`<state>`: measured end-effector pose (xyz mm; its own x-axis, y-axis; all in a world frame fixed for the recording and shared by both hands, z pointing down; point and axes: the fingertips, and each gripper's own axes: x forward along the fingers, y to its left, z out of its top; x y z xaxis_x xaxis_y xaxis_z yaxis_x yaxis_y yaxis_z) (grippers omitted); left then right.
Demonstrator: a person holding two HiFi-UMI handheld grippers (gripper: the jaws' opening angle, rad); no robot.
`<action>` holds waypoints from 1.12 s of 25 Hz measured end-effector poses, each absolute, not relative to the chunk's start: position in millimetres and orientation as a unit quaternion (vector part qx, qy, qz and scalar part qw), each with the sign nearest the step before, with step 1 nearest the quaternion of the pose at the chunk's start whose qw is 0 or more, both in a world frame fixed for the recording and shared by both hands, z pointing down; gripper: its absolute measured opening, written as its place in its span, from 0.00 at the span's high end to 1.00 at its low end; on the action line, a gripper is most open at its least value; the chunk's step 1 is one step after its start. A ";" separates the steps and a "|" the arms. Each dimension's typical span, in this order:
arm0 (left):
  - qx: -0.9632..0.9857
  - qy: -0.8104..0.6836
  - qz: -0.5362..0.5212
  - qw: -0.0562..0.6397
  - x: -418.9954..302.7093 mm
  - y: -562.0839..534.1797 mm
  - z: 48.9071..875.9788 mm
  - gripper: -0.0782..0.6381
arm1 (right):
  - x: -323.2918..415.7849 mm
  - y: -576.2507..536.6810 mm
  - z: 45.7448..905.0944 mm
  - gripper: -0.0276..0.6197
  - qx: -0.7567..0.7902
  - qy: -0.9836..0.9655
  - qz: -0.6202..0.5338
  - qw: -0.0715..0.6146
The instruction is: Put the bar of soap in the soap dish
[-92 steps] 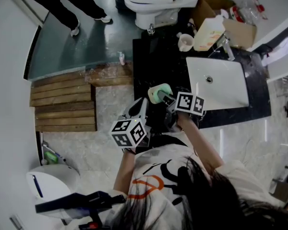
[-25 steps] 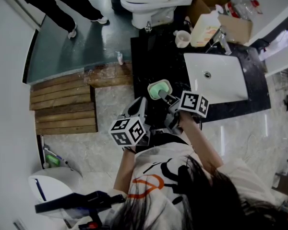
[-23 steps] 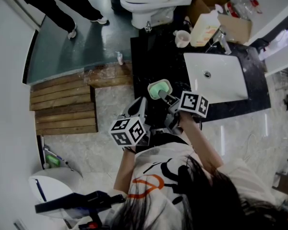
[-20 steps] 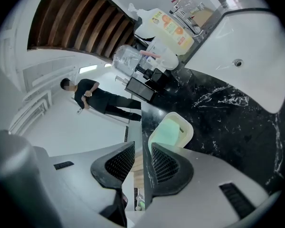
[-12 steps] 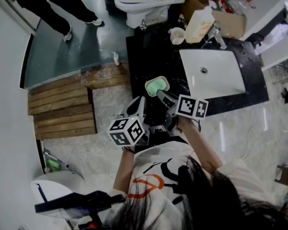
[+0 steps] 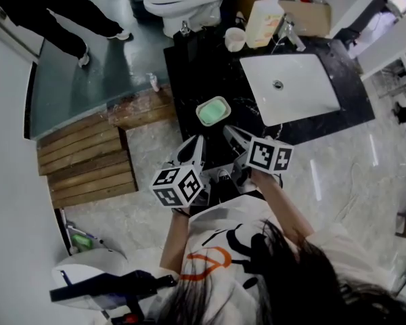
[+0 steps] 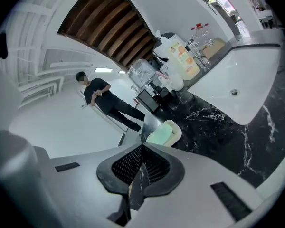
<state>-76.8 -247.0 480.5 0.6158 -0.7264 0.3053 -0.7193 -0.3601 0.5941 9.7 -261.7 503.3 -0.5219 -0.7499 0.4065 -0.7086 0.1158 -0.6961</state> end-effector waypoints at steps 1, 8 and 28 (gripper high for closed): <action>0.825 -0.437 -0.005 0.358 -76.5 -244.7 480.4 0.89 | 10.1 -258.4 502.9 0.94 -0.489 0.747 -0.450 0.024; 0.827 -0.434 -0.007 0.358 -78.0 -232.9 478.4 0.89 | 7.5 -243.9 499.9 0.94 -0.487 0.753 -0.442 0.023; 0.814 -0.467 -0.020 0.345 -19.9 -184.5 459.3 0.89 | 72.7 -181.7 476.1 0.94 -0.469 0.794 -0.388 0.007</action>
